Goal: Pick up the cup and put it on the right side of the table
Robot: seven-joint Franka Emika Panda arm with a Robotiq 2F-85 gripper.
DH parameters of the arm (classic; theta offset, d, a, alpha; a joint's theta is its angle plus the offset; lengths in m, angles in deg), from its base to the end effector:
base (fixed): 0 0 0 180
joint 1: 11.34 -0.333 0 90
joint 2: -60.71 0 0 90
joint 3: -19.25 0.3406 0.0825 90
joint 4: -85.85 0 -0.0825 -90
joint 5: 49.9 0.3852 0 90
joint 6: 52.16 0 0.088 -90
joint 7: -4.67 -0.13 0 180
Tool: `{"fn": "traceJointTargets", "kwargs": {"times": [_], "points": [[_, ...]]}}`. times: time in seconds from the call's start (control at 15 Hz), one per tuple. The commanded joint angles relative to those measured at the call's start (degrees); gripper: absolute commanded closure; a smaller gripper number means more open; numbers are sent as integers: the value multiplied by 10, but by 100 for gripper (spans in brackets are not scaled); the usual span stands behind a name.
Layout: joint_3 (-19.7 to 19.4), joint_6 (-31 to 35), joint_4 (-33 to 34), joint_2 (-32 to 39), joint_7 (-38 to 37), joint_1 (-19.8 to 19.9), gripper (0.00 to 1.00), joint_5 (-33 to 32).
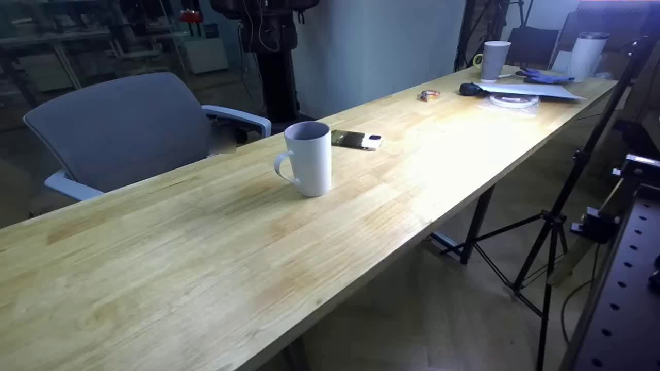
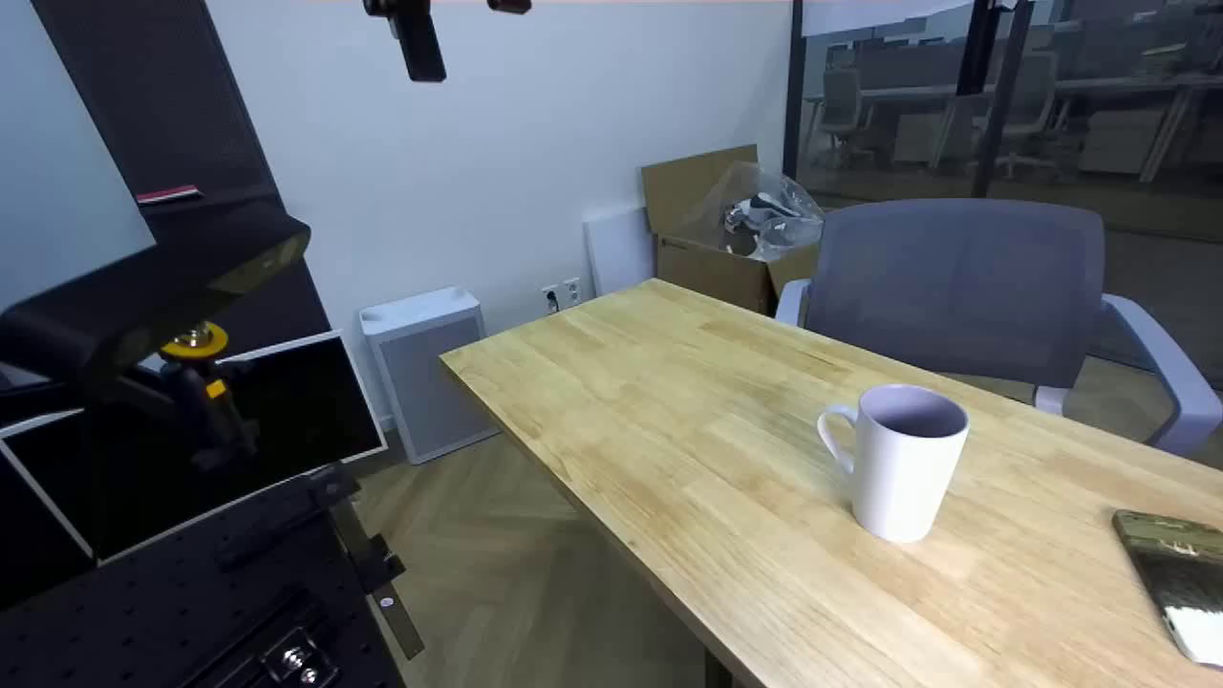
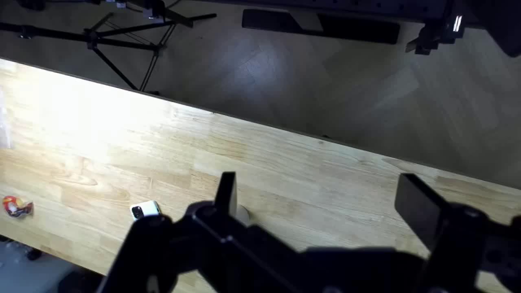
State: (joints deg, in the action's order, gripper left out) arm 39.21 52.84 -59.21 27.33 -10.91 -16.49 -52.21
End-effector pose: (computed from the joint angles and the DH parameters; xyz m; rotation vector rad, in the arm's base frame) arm 0.3138 0.1459 0.4470 2.8741 0.1610 -0.0937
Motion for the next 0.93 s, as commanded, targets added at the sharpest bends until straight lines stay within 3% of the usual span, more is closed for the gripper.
{"fn": "traceJointTargets", "kwargs": {"times": [0.0, 0.53, 0.87], "points": [[-15, -1, 1, 4, -8, -18, 0, -9], [-15, -1, 1, 4, -8, -18, 0, -9], [-87, 4, -5, -9, 44, -16, 0, 38]]}}
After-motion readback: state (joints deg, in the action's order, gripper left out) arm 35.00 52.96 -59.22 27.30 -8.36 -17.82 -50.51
